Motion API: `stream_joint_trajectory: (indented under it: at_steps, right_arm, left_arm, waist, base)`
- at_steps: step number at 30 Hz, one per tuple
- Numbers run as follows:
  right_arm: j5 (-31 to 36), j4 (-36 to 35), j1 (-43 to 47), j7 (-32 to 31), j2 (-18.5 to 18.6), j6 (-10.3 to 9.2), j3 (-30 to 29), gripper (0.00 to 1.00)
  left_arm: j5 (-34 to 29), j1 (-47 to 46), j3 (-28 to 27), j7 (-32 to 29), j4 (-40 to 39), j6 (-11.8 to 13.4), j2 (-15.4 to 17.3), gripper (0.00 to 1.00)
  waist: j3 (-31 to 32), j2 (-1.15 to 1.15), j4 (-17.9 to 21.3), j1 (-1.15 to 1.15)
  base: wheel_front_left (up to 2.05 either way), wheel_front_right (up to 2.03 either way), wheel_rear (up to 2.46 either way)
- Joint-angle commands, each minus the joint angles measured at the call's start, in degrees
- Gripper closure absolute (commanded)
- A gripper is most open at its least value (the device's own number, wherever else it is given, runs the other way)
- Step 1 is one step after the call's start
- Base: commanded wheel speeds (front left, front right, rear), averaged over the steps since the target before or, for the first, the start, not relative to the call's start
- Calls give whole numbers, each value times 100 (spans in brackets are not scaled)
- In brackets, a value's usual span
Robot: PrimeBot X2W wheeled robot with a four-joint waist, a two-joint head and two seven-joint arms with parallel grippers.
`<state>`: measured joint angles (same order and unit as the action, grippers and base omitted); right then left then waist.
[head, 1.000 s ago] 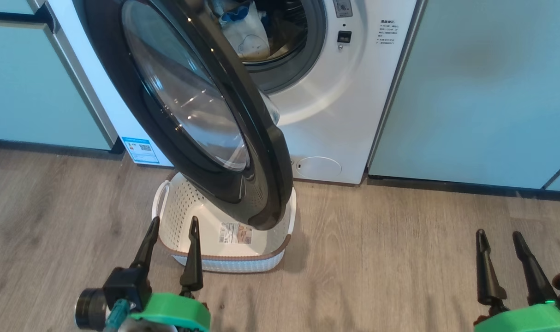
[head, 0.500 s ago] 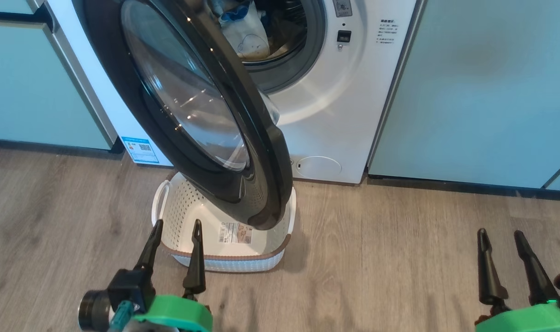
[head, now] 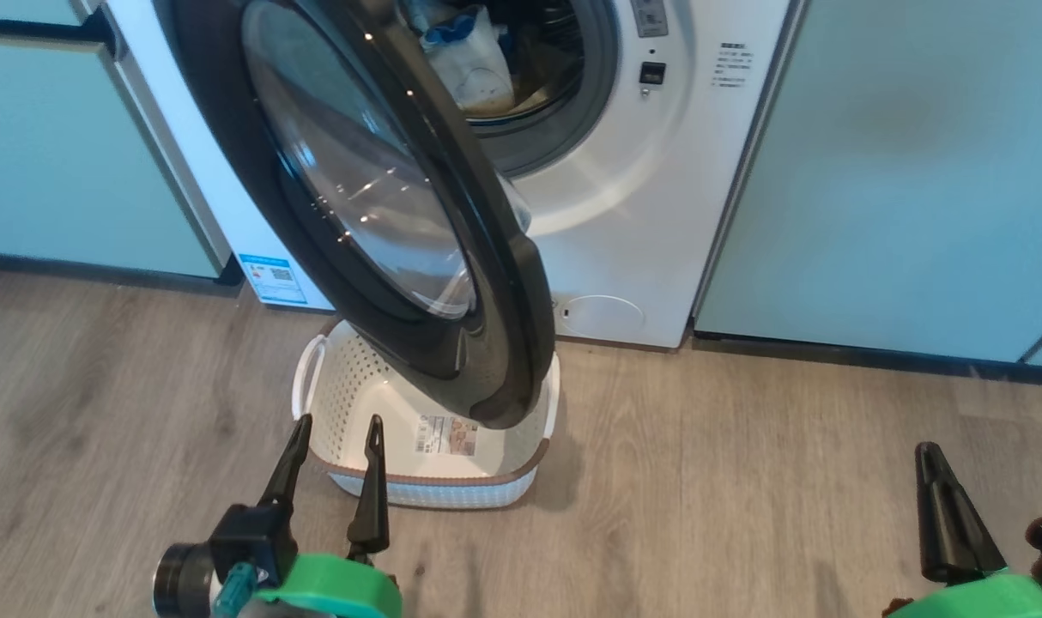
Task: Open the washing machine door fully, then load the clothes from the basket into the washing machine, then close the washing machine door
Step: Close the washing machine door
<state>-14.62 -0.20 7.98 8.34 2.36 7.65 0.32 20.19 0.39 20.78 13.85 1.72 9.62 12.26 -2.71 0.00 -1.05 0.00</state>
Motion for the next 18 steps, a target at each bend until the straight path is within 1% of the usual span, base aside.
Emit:
stream_joint_trajectory:
  at_steps: [1,9,15,16,18]
  right_arm:
    - [13,-161,-179,-4,52,-16,125,100]
    - [-2,-214,-441,34,52,-16,294,100]
    - [-67,-387,-1032,71,52,-16,823,100]
    - [-67,-387,-1032,71,52,-16,823,100]
    - [-112,-485,-1263,88,52,-16,1061,100]
  left_arm:
    - [-31,-181,-178,70,-151,12,68,0]
    - [-29,-251,-99,72,-121,-12,37,0]
    - [-45,-340,-28,78,-82,-36,-1,0]
    - [-45,-340,-28,78,-82,-36,-1,0]
    - [-52,-381,3,79,-57,-45,-25,0]
  waist:
    - [14,0,-48,0]
    - [3,0,-348,0]
    - [-16,0,-630,0]
    - [-16,0,-630,0]
    - [-16,0,-746,0]
  base:
    - [0,0,0]
    - [0,0,0]
    - [0,0,0]
    - [0,0,0]
    - [0,0,0]
